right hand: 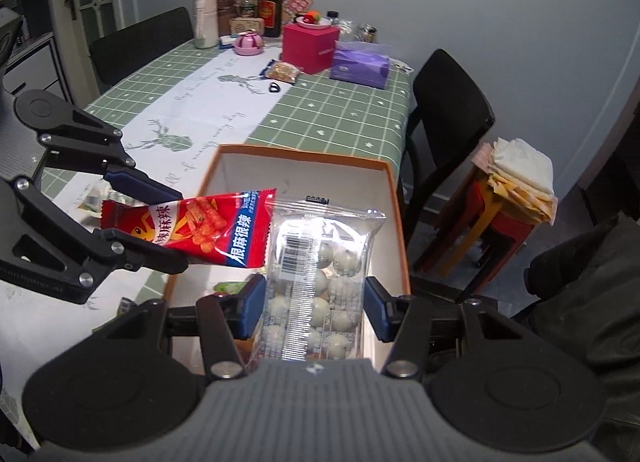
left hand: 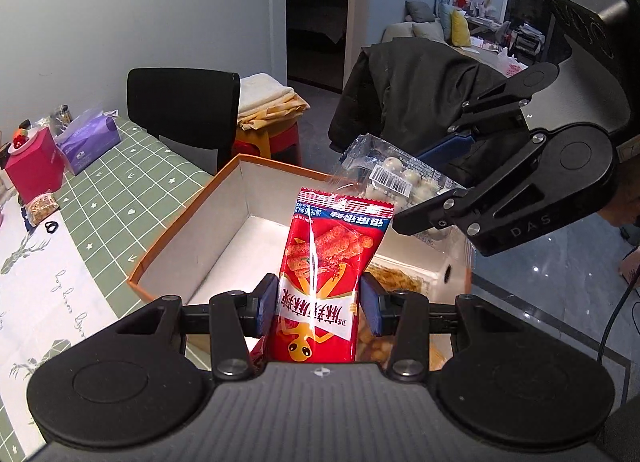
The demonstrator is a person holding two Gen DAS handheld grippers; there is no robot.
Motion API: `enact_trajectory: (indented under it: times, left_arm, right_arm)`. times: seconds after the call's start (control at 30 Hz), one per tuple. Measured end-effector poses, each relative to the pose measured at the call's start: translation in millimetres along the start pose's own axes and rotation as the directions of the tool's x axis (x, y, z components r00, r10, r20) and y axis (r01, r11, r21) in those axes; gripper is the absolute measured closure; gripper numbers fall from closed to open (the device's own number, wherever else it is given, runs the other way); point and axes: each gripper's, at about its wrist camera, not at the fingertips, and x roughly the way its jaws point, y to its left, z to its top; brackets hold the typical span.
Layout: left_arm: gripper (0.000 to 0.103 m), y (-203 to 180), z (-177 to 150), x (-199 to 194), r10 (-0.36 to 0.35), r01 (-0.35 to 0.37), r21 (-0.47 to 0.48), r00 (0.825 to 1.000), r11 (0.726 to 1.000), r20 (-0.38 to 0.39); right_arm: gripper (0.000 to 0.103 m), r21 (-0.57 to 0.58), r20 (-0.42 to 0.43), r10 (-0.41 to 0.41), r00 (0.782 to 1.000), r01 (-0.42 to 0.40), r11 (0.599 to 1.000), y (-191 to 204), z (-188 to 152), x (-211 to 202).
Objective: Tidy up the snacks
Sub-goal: 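Carry both packs over the orange box and open both tools to drop them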
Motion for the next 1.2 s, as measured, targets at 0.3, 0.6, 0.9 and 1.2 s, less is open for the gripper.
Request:
enact_trajectory:
  times: [0.3,0.6,0.9,1.2]
  left_arm:
    - [0.054,24.9,8.7,44.0,0.0,-0.007,-0.126,0.998,0.992,-0.055]
    - [0.054,43.1,7.1,75.9,0.052,-0.069,-0.136,0.991,0.988,-0.122]
    - [0.054,55.8,4.0,100.7,0.11,-0.136,-0.13,0.976,0.982,-0.19]
    - [0.056,66.8,5.2,119.1,0.159,-0.193,-0.13,0.958,0.973,-0.237]
  right_arm:
    - [0.051,0.071,-0.072,-0.006,0.997,0.011,0.997,-25.7,5.2,49.4]
    - [0.051,0.07,-0.12,-0.005,0.993,0.014,0.997,-26.2,14.8,95.6]
    - [0.051,0.06,-0.176,-0.006,0.984,0.017,0.998,-22.8,24.3,141.6]
    - [0.051,0.053,-0.188,-0.034,0.982,0.045,0.998,-21.8,39.1,171.3]
